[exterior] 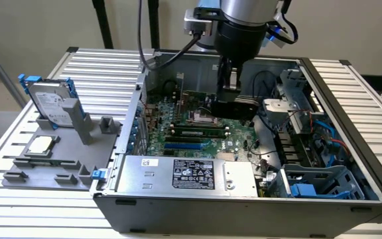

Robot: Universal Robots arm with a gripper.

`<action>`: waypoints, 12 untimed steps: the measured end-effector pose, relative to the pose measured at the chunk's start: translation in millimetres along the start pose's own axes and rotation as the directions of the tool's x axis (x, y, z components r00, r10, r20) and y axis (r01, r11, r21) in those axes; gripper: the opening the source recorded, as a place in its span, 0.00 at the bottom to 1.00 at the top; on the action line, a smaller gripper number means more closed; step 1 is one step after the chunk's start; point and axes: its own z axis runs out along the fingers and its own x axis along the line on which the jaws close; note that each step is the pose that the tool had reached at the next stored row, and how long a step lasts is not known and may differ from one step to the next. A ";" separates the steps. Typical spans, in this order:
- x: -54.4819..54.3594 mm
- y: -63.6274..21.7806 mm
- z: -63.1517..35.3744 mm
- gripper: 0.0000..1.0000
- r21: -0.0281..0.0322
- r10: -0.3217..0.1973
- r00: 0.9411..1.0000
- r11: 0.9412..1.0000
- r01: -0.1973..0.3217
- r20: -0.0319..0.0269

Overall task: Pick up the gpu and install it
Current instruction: 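Insert the gpu into the slot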

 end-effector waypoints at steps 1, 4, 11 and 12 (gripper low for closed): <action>0.2 0.4 1.8 0.27 0.000 -0.007 1.000 1.000 0.007 0.000; 1.4 3.9 7.3 0.27 0.000 -0.019 1.000 1.000 0.019 0.001; 9.8 24.8 18.3 0.27 0.014 -0.020 1.000 1.000 0.020 0.002; 11.2 27.9 19.9 0.27 0.016 -0.020 1.000 1.000 0.020 0.002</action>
